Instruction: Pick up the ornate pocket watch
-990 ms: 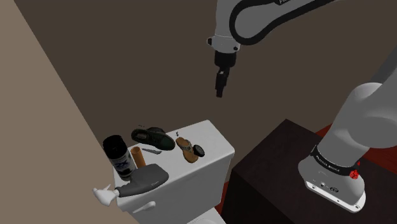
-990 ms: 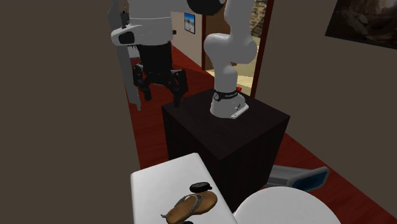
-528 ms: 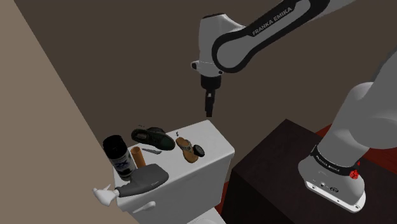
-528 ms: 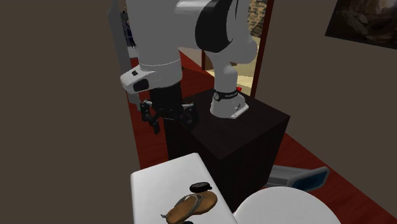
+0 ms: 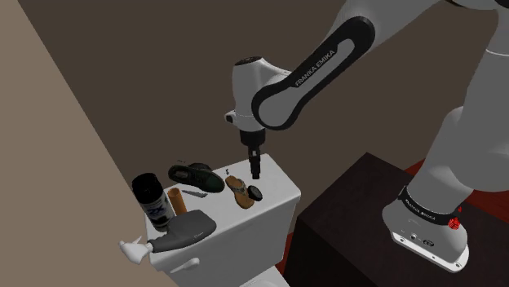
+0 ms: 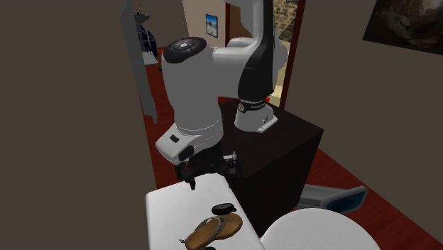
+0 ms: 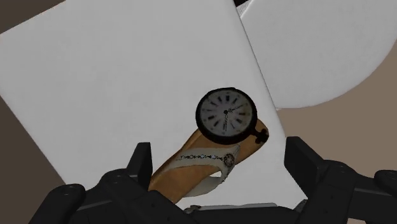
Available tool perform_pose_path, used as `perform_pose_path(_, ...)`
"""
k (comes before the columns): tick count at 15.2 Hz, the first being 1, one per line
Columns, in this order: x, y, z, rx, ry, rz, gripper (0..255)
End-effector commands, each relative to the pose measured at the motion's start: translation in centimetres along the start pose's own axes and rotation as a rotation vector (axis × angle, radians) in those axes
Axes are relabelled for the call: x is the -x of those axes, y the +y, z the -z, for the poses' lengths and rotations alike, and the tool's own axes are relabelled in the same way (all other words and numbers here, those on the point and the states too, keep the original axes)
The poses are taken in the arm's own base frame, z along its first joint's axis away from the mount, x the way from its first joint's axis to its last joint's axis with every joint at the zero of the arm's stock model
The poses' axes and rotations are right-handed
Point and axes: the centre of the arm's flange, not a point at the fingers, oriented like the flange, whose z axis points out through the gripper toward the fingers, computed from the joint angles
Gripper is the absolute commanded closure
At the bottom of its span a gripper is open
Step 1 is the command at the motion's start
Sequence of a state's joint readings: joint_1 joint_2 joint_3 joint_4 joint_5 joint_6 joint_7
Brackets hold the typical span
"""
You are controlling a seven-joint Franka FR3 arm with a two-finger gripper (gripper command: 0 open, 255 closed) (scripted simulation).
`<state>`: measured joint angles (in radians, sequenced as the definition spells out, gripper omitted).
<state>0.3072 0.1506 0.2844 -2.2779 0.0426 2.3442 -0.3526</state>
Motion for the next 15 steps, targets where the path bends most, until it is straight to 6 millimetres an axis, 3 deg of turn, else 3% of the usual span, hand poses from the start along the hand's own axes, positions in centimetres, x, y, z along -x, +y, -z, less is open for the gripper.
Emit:
perform_pose_path(1,-1.4,-1.1,-2.3,-0.011,-0.009,0.050,0)
perform_pose_path(4,-2.8,-2.6,-4.7,-0.023,-0.022,0.109,0)
perform_pose_path(13,-3.0,-2.2,-8.7,-0.023,-0.022,0.109,0)
perform_pose_path(14,-3.0,-2.2,-8.7,-0.023,-0.022,0.109,255)
perform_pose_path(15,-3.0,-2.2,-8.8,-0.023,-0.022,0.109,255)
